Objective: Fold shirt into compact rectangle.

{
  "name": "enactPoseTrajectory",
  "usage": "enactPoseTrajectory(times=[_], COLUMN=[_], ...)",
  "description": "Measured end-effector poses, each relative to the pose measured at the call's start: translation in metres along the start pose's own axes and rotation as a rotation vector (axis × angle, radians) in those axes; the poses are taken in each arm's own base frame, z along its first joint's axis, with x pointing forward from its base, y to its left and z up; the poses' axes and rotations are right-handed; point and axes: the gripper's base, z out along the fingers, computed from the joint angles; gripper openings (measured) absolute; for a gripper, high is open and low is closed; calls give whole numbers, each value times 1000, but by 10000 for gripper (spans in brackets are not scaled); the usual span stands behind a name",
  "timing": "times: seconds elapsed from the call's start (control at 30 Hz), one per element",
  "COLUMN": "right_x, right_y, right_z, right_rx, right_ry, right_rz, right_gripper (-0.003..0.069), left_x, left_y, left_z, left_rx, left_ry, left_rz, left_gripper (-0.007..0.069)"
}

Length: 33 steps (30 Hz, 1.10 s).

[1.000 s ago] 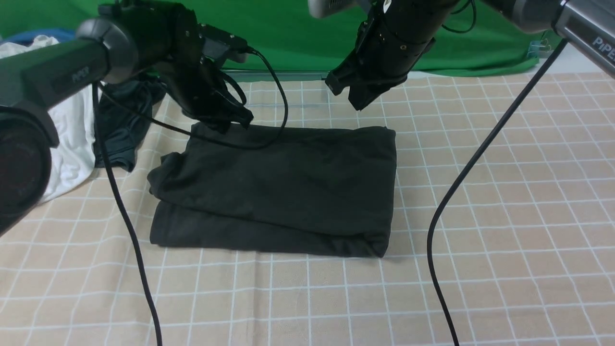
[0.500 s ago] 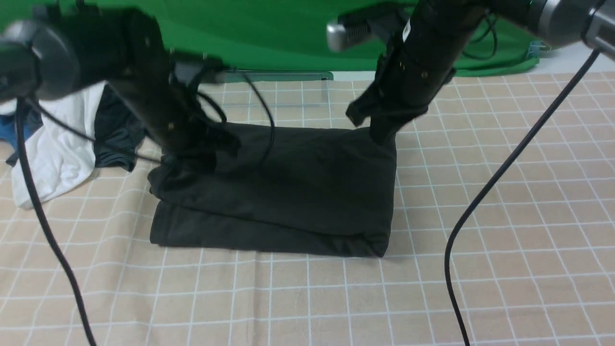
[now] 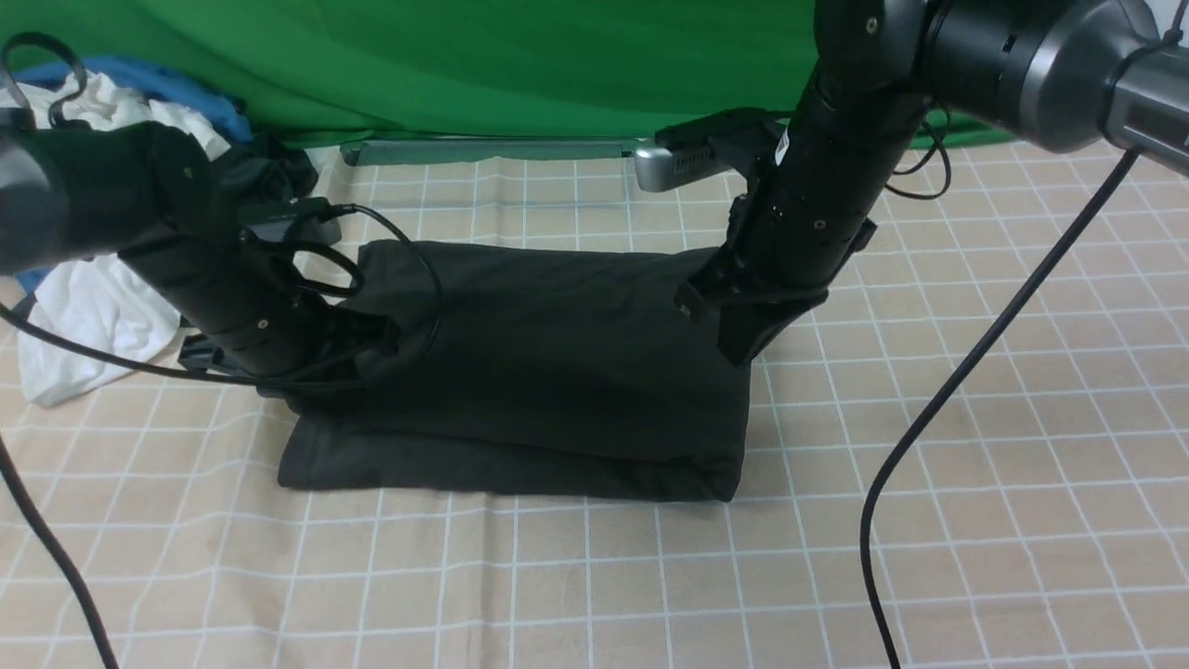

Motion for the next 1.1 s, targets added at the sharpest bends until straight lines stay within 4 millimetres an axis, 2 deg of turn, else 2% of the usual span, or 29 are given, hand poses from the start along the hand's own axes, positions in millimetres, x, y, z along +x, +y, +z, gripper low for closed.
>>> enactPoseTrajectory(times=[0.1, 0.2, 0.27, 0.33, 0.37, 0.43, 0.5, 0.63, 0.7, 0.8, 0.83, 0.93, 1.0, 1.03, 1.1], right_x=[-1, -4, -4, -4, -4, -2, 1, 3, 4, 5, 5, 8, 12, 17, 25], right_y=[9, 13, 13, 11, 11, 7, 4, 3, 0, -8, -8, -19, -22, -24, -25], right_z=[4, 17, 26, 51, 51, 71, 81, 81, 75, 50, 48, -11, -33, -59, -89], right_rx=[-29, -47, -52, -54, -53, -36, -27, -17, 34, 123, 128, 179, 192, 206, 221], right_ry=[-2, 9, 28, 85, 86, 141, 167, 173, 173, 137, 133, 8, -41, -98, -167], right_rz=[-26, -32, -31, -28, -29, 1, 25, 27, 9, -1, 1, 26, 40, 48, 64], right_gripper=[35, 35, 35, 35, 35, 35, 35, 35, 35, 36, 36, 36, 36, 36, 36], left_x=[4, 5, 5, 8, 8, 12, 15, 20, 27, 36, 36, 53, 62, 70, 82], left_y=[-6, -11, -12, -16, -17, -19, -22, -27, -29, -32, -32, -35, -36, -37, -38], left_z=[-16, -36, -42, -57, -59, -70, -80, -97, -109, -121, -121, -134, -139, -143, -149], left_rx=[22, 27, 29, 33, 34, 40, 47, 48, 50, 49, 49, 48, 47, 45, 42], left_ry=[-7, -56, -70, -93, -96, -100, -107, -144, -174, -202, -201, -243, -268, -302, -345], left_rz=[19, 41, 44, 54, 55, 63, 69, 82, 89, 98, 98, 116, 123, 126, 124], left_gripper=[19, 19, 19, 19, 19, 19, 19, 19, 19, 19, 19, 19, 19, 19, 19])
